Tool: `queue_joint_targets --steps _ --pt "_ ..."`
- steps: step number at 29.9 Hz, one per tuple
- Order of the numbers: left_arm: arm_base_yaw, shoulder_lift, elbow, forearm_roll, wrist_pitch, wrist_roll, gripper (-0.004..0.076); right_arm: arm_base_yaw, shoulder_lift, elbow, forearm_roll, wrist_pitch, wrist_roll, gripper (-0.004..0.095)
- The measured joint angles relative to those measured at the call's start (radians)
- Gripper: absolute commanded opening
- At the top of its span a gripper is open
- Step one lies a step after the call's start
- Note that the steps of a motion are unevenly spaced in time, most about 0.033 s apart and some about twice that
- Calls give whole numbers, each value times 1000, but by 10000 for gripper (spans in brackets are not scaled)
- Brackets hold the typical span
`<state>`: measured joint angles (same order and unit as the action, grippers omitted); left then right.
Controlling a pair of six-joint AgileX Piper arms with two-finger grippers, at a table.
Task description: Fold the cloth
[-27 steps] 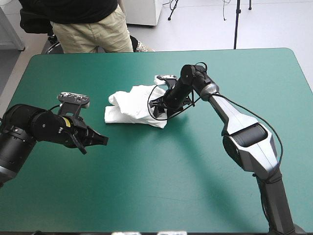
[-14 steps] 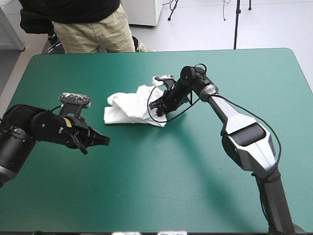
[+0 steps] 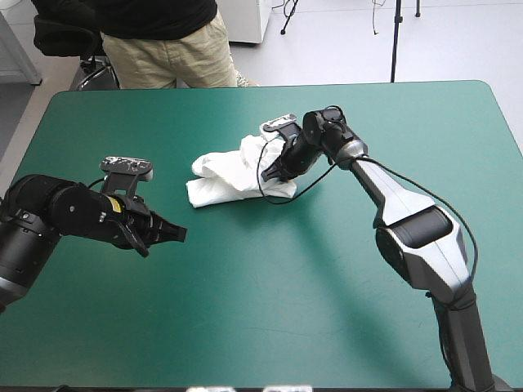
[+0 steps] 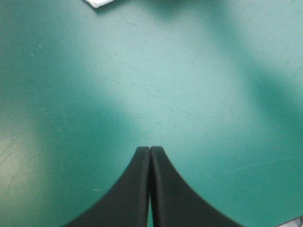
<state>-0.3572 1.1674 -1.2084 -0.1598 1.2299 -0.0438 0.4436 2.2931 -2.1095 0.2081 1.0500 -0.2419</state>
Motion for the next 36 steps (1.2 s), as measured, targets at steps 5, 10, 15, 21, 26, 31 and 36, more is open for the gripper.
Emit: queue_joint_targets --steps 5,10,15,21,26,31,36 --pt "0 0 0 -2 1 -17 -17 -52 -129 191 -128 -38 17 -3" --pt "0 0 0 -24 -1 -24 -17 -118 -268 414 -275 -115 85 -3" --pt "0 0 0 -25 -1 -25 -17 -240 -384 608 -379 -161 125 -4" --pt "0 0 0 -26 -1 -25 -17 -416 -491 746 -410 -186 133 -4" --pt "0 0 0 -25 -1 -24 -17 -574 -557 821 -416 -190 133 -4" --pt "0 0 0 -25 -1 -13 -17 -650 -584 843 -421 -189 141 1" --pt "0 0 0 -25 -1 -6 -17 -653 -583 845 -406 -174 159 222"
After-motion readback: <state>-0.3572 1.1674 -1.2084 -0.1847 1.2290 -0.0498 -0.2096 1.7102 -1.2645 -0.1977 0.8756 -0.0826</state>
